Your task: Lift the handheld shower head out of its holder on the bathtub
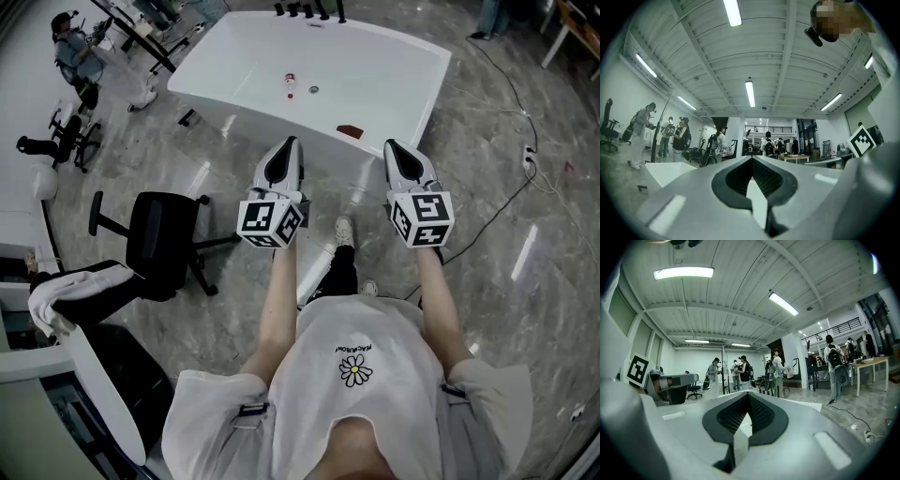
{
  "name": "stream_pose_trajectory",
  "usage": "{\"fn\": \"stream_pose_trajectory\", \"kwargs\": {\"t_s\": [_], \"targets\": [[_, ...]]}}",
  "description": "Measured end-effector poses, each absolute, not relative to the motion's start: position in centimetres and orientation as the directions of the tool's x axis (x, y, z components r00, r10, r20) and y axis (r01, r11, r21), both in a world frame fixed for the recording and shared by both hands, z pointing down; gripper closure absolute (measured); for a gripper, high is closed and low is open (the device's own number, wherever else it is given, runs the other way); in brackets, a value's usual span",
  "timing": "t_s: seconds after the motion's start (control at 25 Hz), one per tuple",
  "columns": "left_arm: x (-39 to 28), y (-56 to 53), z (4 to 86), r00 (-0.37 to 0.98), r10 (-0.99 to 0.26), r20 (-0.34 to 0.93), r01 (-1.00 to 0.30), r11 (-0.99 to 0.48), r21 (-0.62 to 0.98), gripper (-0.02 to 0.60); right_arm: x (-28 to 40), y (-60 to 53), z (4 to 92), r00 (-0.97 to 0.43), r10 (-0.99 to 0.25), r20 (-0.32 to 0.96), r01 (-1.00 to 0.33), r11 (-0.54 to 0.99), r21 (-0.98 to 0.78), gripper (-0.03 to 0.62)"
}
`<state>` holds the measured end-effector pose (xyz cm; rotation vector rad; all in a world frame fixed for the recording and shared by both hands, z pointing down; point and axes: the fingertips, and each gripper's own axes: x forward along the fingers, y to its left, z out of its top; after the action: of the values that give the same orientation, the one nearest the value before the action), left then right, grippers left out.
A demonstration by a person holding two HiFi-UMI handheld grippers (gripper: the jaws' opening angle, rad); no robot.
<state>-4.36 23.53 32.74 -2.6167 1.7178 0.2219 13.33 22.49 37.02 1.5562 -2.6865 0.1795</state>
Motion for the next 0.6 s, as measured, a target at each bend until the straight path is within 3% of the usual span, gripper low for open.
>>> {"fn": "stream_pose_trajectory", "kwargs": {"t_s": [0.6], "targets": [[-10.5, 4.4, 30.2, 0.426, -0.889, -0.167, -0.894, -0.443, 0.075, 0.581, 7.5, 2.7, 34.4, -0.460, -0.887, 0.046, -0.886, 0.454, -0.096, 0.574]]}}
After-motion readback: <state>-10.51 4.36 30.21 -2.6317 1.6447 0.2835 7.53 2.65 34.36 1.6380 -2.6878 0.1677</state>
